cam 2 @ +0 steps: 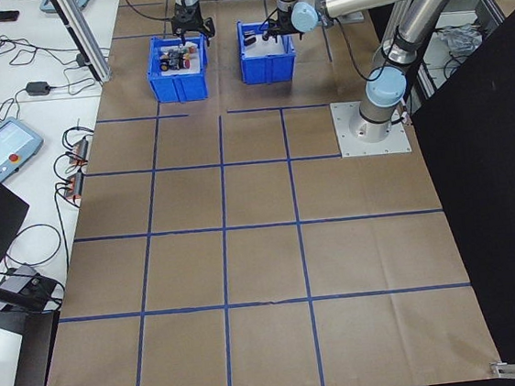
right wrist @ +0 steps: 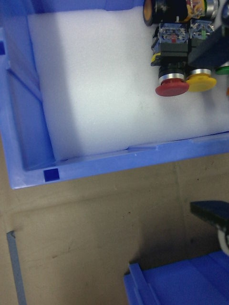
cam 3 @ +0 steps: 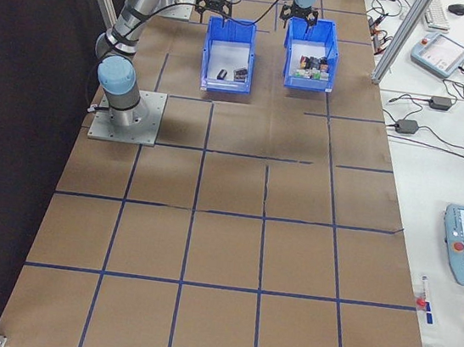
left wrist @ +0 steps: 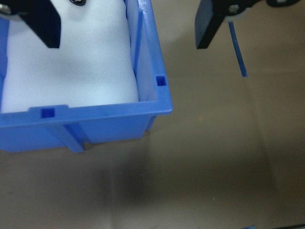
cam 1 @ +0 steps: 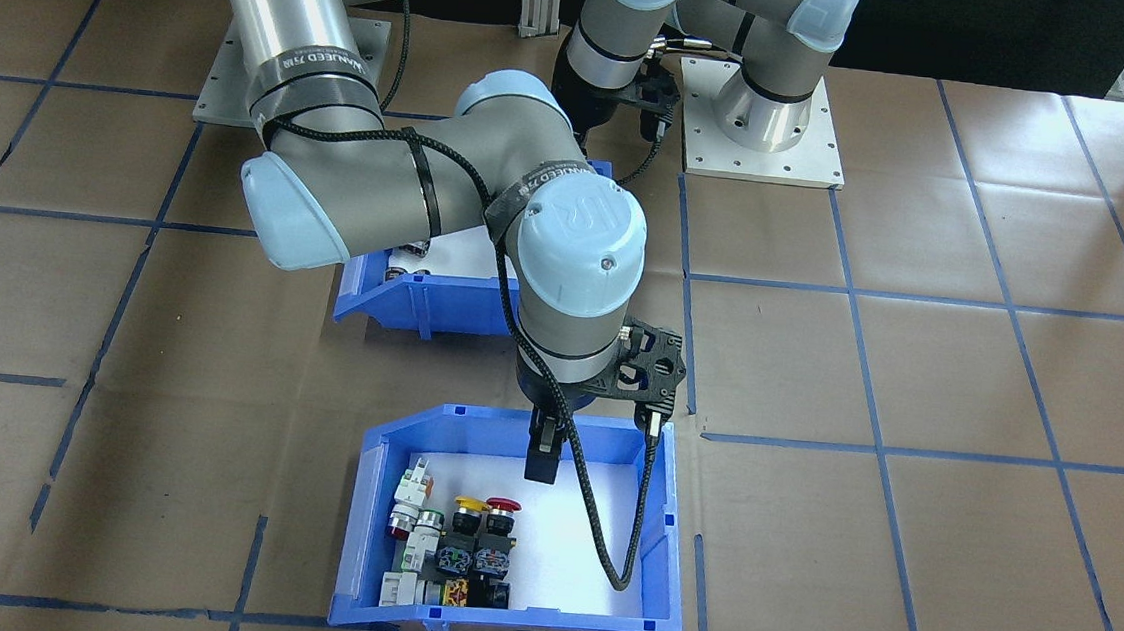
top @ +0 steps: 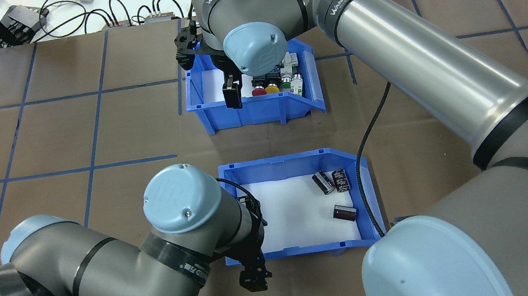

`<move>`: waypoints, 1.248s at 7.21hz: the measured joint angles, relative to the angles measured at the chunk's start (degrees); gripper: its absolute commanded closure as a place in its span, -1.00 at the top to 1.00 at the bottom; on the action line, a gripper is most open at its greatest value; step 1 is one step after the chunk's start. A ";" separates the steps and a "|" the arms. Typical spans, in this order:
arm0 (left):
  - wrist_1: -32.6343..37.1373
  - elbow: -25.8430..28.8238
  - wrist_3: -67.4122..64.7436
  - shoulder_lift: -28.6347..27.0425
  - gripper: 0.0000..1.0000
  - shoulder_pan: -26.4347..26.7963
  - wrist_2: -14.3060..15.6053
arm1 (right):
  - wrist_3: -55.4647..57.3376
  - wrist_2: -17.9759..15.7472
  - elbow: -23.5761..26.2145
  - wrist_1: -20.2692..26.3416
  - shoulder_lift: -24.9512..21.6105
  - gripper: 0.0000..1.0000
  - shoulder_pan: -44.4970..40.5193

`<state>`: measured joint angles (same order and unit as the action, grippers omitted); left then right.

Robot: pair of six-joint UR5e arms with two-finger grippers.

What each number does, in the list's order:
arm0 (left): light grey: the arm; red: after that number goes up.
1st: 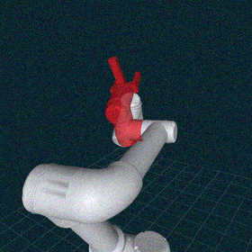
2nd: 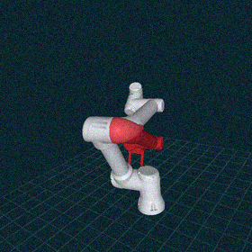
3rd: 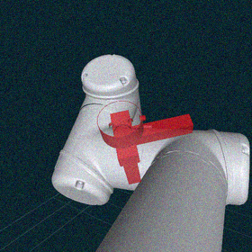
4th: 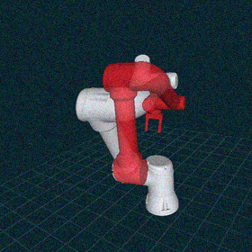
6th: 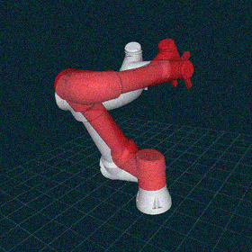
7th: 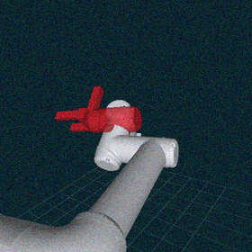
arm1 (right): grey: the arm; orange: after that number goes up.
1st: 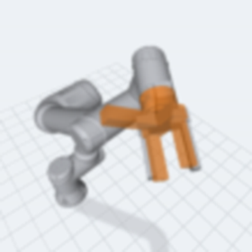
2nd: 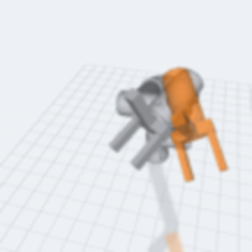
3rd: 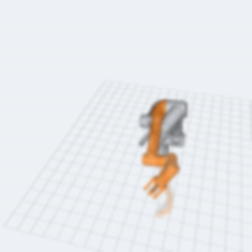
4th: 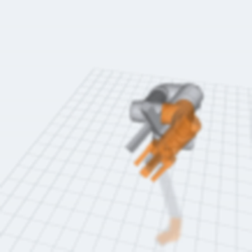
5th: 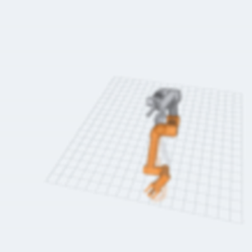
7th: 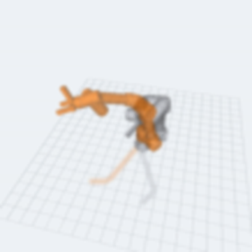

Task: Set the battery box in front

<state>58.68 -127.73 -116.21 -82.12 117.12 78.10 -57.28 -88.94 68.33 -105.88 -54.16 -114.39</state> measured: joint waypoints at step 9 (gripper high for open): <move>-14.67 -0.86 -8.14 -11.19 -1.00 7.19 0.66 | -0.39 -3.25 6.99 -12.05 -0.03 -0.88 -0.28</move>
<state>44.01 -128.59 -124.35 -93.31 124.30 78.76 -57.67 -92.19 75.32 -117.93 -54.19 -114.68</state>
